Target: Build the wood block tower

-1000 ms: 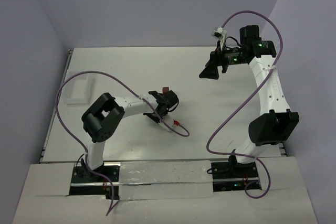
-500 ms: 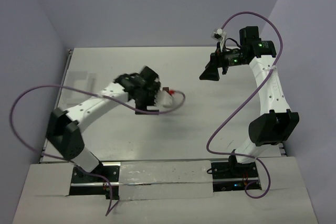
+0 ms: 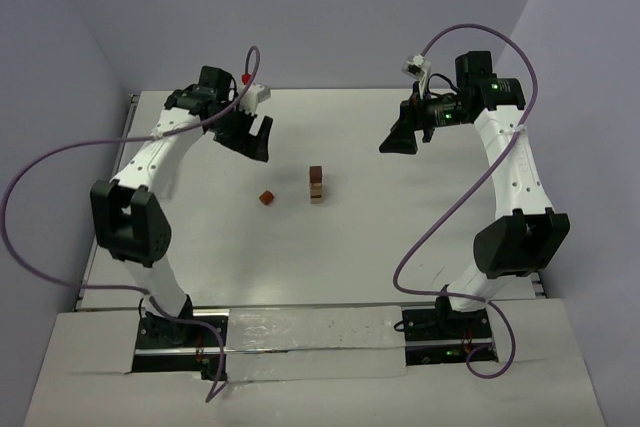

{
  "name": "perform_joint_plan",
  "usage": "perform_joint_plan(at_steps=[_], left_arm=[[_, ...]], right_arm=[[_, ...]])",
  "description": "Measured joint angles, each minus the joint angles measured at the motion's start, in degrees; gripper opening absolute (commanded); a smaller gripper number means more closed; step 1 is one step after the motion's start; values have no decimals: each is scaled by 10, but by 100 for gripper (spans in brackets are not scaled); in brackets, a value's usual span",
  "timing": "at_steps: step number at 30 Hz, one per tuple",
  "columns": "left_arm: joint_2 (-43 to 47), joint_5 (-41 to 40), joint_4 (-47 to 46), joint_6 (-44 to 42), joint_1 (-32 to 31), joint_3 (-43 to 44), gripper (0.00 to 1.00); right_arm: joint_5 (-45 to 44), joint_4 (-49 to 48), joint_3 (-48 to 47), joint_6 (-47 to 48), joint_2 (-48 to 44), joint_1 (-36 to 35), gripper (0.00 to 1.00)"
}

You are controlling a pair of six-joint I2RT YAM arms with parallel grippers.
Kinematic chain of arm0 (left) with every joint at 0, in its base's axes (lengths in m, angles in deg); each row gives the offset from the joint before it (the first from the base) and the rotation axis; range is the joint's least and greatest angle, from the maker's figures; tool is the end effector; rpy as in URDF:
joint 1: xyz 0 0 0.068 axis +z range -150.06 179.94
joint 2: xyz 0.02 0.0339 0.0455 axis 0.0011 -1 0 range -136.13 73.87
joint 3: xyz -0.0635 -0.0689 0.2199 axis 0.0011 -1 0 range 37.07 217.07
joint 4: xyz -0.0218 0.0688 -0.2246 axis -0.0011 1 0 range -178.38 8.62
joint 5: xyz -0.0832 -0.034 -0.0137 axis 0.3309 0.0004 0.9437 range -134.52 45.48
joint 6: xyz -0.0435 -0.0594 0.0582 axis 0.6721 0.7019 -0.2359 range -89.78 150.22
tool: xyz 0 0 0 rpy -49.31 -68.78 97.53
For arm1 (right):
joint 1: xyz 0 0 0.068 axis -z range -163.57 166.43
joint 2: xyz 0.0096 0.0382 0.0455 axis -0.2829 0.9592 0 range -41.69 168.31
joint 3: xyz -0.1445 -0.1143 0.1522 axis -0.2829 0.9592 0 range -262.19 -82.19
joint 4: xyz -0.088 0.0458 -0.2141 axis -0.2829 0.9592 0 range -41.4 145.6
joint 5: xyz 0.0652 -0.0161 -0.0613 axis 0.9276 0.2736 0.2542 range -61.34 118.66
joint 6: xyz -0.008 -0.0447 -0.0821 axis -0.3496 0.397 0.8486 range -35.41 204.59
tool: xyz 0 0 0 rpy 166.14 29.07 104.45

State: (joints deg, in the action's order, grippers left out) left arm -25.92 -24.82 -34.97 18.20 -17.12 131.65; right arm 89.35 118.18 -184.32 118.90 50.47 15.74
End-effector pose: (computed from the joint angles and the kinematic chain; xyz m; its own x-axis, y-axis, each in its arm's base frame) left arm 0.3368 -0.1332 0.2478 -0.7059 0.4216 -0.5692 0.6042 0.7778 -0.1731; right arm 0.2900 0.0774 0.3394 -0.4604 -0.2816 -0.8419 -0.8555 0.3940 0.3361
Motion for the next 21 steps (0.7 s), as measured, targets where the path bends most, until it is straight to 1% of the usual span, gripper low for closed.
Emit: perform_joint_plan(at_steps=[1, 2, 4, 7, 8, 10, 12, 14, 17, 18, 19, 21], left_arm=[[-29, 6, 7, 13, 2, 25, 96], [-62, 10, 28, 25, 4, 57, 88], [-124, 15, 61, 42, 6, 135, 53], [-200, 4, 98, 61, 4, 223, 30], [-220, -6, 111, 62, 2, 246, 28], [-255, -29, 127, 62, -7, 276, 27], [-281, -45, 146, 58, -19, 283, 31], [-300, -57, 168, 54, -32, 283, 39], [-317, -65, 190, 51, -46, 280, 56], [-320, -67, 199, 48, -48, 280, 60], [-321, -67, 207, 43, -50, 280, 62], [-321, -68, 215, 40, -52, 280, 63]], right_arm=[[0, 0, 0, -1, 0, 0, 100], [0, -1, 0, -1, 0, 0, 100], [-1, -1, 1, -2, 0, 0, 100], [-2, -1, 3, -2, 0, 0, 100], [-2, -1, 4, -2, 0, 0, 100], [-2, -1, 5, -2, 0, 0, 100], [-2, -1, 6, -2, 0, 0, 100], [-2, -1, 6, -1, 0, 0, 100], [-2, -1, 6, 0, 1, 0, 100], [-2, -1, 6, 1, 1, 0, 100], [-2, 0, 6, 1, 2, 0, 100], [-2, 0, 6, 1, 4, 0, 100]])
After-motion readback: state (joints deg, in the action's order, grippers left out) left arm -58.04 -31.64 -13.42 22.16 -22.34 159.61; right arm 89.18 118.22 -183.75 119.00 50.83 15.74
